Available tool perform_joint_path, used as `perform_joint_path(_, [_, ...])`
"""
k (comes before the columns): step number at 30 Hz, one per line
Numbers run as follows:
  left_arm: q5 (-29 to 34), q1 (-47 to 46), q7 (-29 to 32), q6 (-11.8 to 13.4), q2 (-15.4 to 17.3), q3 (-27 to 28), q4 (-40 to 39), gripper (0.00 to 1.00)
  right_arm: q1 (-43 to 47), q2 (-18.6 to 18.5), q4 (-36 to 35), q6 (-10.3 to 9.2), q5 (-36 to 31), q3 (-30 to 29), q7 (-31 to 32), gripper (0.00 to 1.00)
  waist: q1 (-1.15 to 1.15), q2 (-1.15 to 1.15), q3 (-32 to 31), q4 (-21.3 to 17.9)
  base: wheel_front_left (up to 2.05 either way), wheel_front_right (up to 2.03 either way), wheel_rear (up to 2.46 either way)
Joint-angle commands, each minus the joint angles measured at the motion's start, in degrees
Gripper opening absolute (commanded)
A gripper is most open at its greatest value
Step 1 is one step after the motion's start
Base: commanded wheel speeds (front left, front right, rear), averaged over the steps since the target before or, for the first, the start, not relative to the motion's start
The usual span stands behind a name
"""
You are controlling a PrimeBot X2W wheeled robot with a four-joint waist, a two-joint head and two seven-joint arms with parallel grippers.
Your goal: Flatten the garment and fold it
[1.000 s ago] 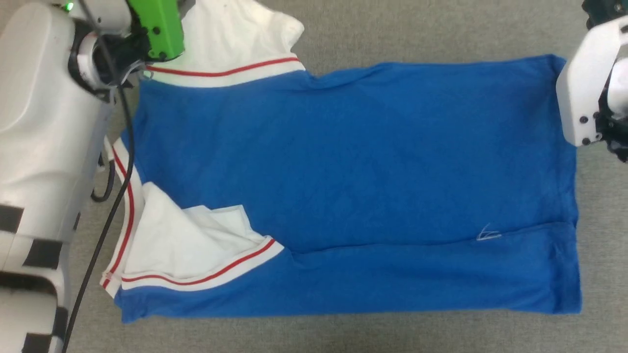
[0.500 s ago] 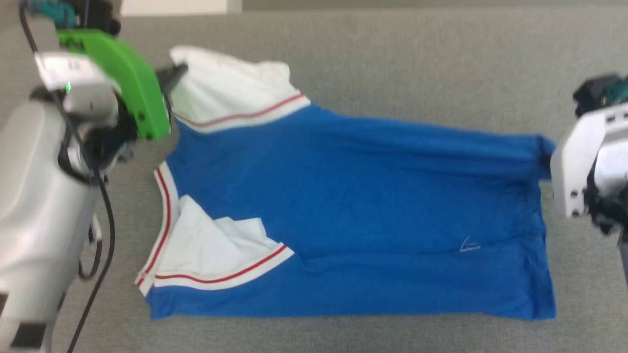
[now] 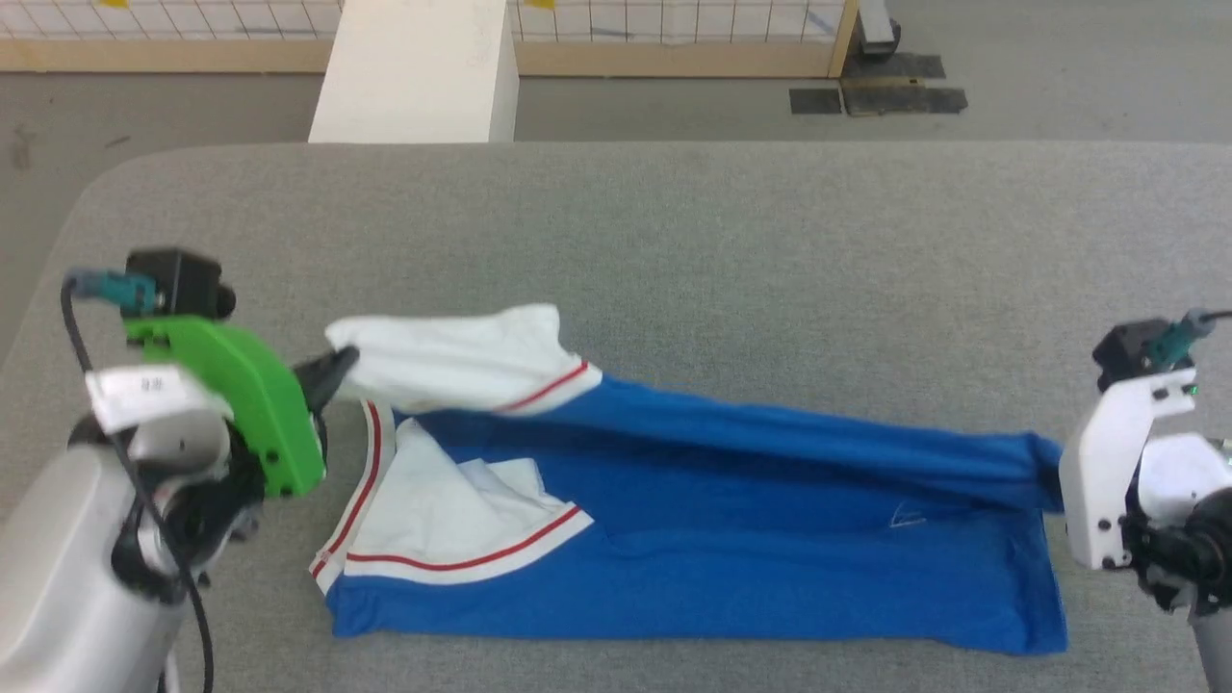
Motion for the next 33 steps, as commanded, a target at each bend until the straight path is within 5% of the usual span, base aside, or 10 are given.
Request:
perform_joint_path(1, [-1.0,2.7,-0.9,1.1,0.8,0.8,-1.2,0.0,1.5,0.3,-0.1,-0.08,0.3,-0.2,-0.2,0.0,0.01,0.0,-0.6,-0.1,0.0,0.0,0.0])
perform_joint_path(9, [-4.1,15.0,-1.9,4.4,0.1,1.2,-3.7,0.0,5.2,1.0,-0.2,-0.08,0.0,0.5,-0.5,0.0,0.01,0.0,0.5,-0.1,0.0,0.0,0.0])
perform_joint_path(20, [-7.3,16.6,-2.3,3.8,-4.3,0.3,5.7,0.0,5.8,1.8,2.9,-0.08,-0.9,2.1,-2.0,0.0,0.01,0.0,1.7,0.0,0.0,0.0,0.0])
perform_joint_path(21, [-7.2,16.3,-2.4,3.7,-4.4,0.2,6.1,0.33,5.7,2.0,3.1,-0.08,-0.7,2.1,-2.5,0.22,0.01,0.0,1.6,0.0,0.0,0.0,0.0])
perform_joint_path(22, [-7.1,16.0,-2.5,3.7,-4.5,0.2,6.5,0.9,5.7,2.1,3.3,-0.08,-0.5,2.1,-3.1,0.94,0.01,0.0,1.5,0.0,0.0,0.0,0.0])
perform_joint_path(23, [-7.1,15.6,-2.7,3.6,-4.6,0.4,6.8,1.0,5.6,2.1,3.5,-0.08,-0.3,2.1,-3.5,1.0,0.01,0.0,1.3,-0.1,0.0,0.0,0.0])
perform_joint_path(33, [-5.5,12.9,-2.6,5.0,-1.1,2.3,2.6,1.0,6.3,1.0,-1.1,-0.08,2.8,-0.7,-5.1,1.0,0.01,0.0,-3.5,-0.4,0.0,0.0,0.0])
